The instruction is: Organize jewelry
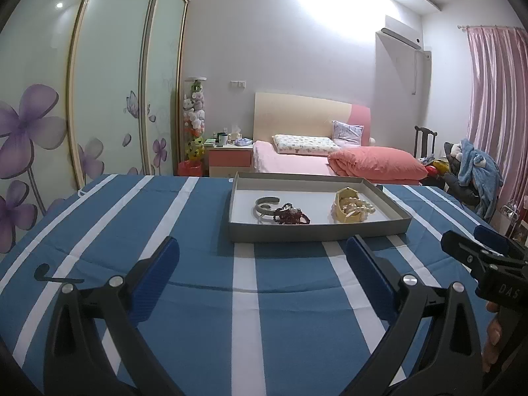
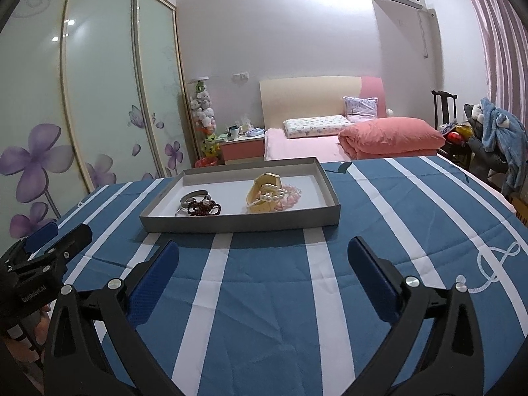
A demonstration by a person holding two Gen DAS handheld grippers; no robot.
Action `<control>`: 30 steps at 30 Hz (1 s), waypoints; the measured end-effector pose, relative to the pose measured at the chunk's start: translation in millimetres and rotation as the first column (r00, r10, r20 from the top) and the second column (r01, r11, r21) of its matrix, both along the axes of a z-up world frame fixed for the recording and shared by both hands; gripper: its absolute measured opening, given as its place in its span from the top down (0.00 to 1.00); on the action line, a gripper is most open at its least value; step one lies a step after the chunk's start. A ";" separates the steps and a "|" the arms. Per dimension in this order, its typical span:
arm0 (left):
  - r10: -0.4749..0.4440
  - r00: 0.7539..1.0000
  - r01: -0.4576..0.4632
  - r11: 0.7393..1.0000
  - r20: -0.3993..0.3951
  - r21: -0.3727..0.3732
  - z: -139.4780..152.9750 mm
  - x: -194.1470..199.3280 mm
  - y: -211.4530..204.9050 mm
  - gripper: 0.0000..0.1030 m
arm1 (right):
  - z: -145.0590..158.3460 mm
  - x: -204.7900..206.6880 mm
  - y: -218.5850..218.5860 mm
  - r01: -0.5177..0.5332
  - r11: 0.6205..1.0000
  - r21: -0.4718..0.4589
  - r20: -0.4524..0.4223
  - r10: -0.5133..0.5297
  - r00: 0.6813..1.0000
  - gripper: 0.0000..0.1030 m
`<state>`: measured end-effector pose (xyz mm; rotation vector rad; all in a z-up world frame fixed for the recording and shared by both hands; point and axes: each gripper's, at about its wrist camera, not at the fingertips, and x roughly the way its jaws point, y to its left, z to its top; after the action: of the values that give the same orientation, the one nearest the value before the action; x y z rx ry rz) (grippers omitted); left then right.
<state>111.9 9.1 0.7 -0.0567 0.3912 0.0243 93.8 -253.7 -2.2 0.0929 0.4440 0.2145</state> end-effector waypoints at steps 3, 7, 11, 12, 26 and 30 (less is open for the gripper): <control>-0.002 1.000 0.002 1.000 0.000 0.000 0.3 0.4 -1.0 0.04 | 0.7 0.1 1.1 -0.005 1.000 -0.003 0.001 0.005 1.000 0.02; -0.003 1.000 0.003 1.000 -0.002 0.001 0.7 0.9 -2.0 0.04 | 0.9 0.4 1.4 -0.005 1.000 -0.002 0.000 0.005 1.000 0.02; -0.003 1.000 0.003 1.000 -0.002 -0.001 0.9 0.9 -2.1 0.04 | 1.0 0.3 1.3 -0.006 1.000 -0.002 0.000 0.006 1.000 0.02; -0.003 1.000 0.003 1.000 -0.002 -0.001 0.9 0.9 -2.2 0.04 | 1.1 0.4 1.4 -0.006 1.000 -0.003 0.000 0.006 1.000 0.02; -0.009 1.000 0.009 1.000 -0.007 0.000 -0.4 1.3 -3.6 0.04 | 1.4 2.2 4.2 -0.010 1.000 -0.002 -0.004 0.010 1.000 0.02; -0.011 1.000 0.011 1.000 -0.013 0.001 -1.6 2.8 -4.2 0.04 | 1.4 2.3 4.3 -0.009 1.000 -0.001 -0.005 0.009 1.000 0.02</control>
<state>114.7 4.9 -0.8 -0.0530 0.4047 0.0138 96.1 -249.3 -0.8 0.0899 0.4495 0.2233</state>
